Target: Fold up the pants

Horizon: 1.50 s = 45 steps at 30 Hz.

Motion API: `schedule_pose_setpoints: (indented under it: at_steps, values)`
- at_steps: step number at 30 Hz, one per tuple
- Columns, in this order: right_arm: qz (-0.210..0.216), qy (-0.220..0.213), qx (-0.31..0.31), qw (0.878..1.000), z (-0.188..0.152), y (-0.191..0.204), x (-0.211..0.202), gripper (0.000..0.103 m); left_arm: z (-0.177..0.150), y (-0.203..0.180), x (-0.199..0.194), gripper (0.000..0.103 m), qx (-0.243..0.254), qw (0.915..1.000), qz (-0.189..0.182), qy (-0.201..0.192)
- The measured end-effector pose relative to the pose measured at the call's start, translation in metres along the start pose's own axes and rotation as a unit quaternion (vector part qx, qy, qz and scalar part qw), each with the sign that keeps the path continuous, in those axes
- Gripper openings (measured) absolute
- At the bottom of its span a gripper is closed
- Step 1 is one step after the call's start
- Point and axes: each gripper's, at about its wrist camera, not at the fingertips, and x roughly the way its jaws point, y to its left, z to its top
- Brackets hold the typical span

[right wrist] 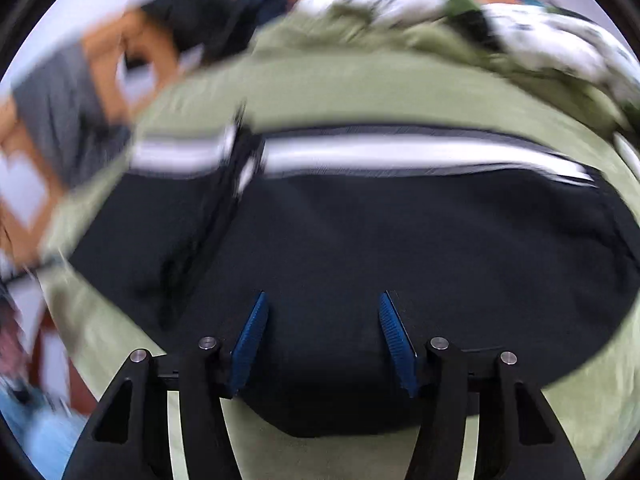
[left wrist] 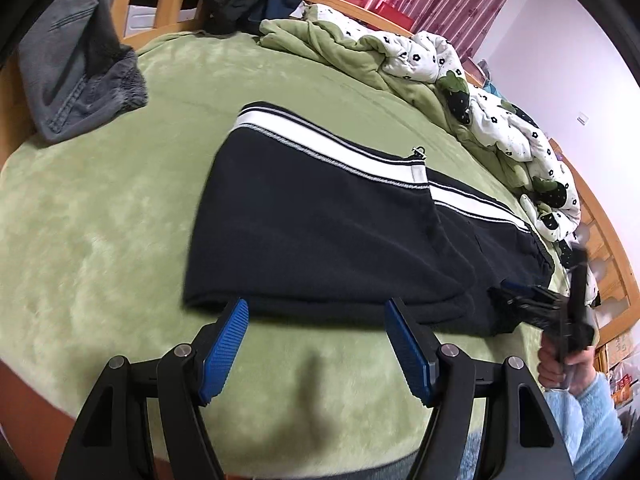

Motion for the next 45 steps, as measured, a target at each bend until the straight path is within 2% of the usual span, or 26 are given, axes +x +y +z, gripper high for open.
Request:
schedule_pose_setpoints:
  at_steps: [2,6,9,12,14,16,19,20,21,22,25,28,32,34,36,37,39,42,44,45]
  values:
    - [-0.019,0.028,-0.024,0.999,-0.01,0.004,0.016,0.058,-0.005,0.005,-0.004,0.068,0.0,1.0,0.001,0.001]
    - [-0.005,0.063,-0.014,0.998,-0.022,-0.01,0.008,0.059,-0.01,0.017,-0.008,0.068,-0.006,1.0,0.004,0.001]
    - [-0.087,0.083,-0.062,0.991,-0.043,-0.016,0.004,0.059,-0.011,0.023,-0.009,0.068,-0.016,0.9999,-0.006,0.002]
    - [-0.079,0.075,-0.035,0.993,-0.054,-0.031,-0.013,0.059,-0.012,0.023,-0.012,0.068,-0.013,0.9999,-0.011,-0.001]
    - [-0.077,0.074,-0.007,0.994,-0.058,-0.041,-0.028,0.051,-0.013,0.02,-0.015,0.068,-0.006,0.9999,-0.014,-0.003]
    - [-0.092,0.062,0.005,0.994,-0.059,-0.044,-0.046,0.051,-0.011,0.018,-0.015,0.068,0.002,0.9999,-0.008,-0.007]
    - [-0.104,0.013,0.01,0.994,-0.051,-0.034,-0.079,0.051,-0.006,0.016,-0.011,0.068,0.006,0.9999,-0.003,-0.009]
    - [-0.108,-0.01,0.01,0.994,-0.045,-0.023,-0.089,0.054,-0.005,0.017,-0.01,0.068,0.004,0.9999,-0.003,-0.011]
    - [-0.107,-0.032,0.01,0.994,-0.038,-0.014,-0.1,0.062,-0.003,0.018,-0.01,0.068,0.002,0.9999,-0.002,-0.015]
    - [-0.104,-0.044,0.009,0.994,-0.031,-0.006,-0.102,0.065,-0.003,0.02,-0.01,0.068,-0.001,0.9998,0.001,-0.019]
    - [-0.091,-0.06,0.004,0.994,-0.004,0.023,-0.1,0.067,-0.002,0.034,-0.011,0.068,-0.03,0.9988,0.004,-0.038]
    - [-0.066,-0.065,0.013,0.996,0.009,0.044,-0.095,0.067,-0.006,0.058,-0.002,0.068,-0.075,0.995,-0.053,-0.038]
    - [-0.01,-0.073,0.045,0.996,0.01,0.053,-0.075,0.067,-0.008,0.084,0.016,0.068,-0.125,0.9883,-0.074,-0.046]
    - [-0.009,-0.043,0.047,0.998,0.009,0.05,-0.058,0.067,-0.009,0.101,0.03,0.068,-0.172,0.9788,-0.101,-0.045]
    - [-0.007,-0.035,0.051,0.998,0.004,0.047,-0.056,0.067,-0.011,0.103,0.043,0.067,-0.191,0.9737,-0.118,-0.038]
    - [-0.008,-0.037,0.061,0.997,0.001,0.041,-0.056,0.067,-0.011,0.101,0.047,0.067,-0.188,0.9743,-0.117,-0.039]
    - [-0.018,-0.041,0.079,0.996,-0.002,0.033,-0.057,0.067,-0.011,0.086,0.052,0.066,-0.16,0.9808,-0.104,-0.041]
    - [-0.064,-0.072,0.091,0.991,-0.003,0.022,-0.063,0.067,-0.009,0.071,0.058,0.055,-0.143,0.9859,-0.078,-0.041]
    - [-0.102,-0.082,0.081,0.988,-0.003,0.016,-0.065,0.067,-0.005,0.067,0.059,0.031,-0.138,0.9877,-0.063,-0.037]
    - [-0.115,-0.082,0.079,0.987,-0.003,0.013,-0.065,0.067,-0.003,0.064,0.056,0.028,-0.139,0.9878,-0.059,-0.039]
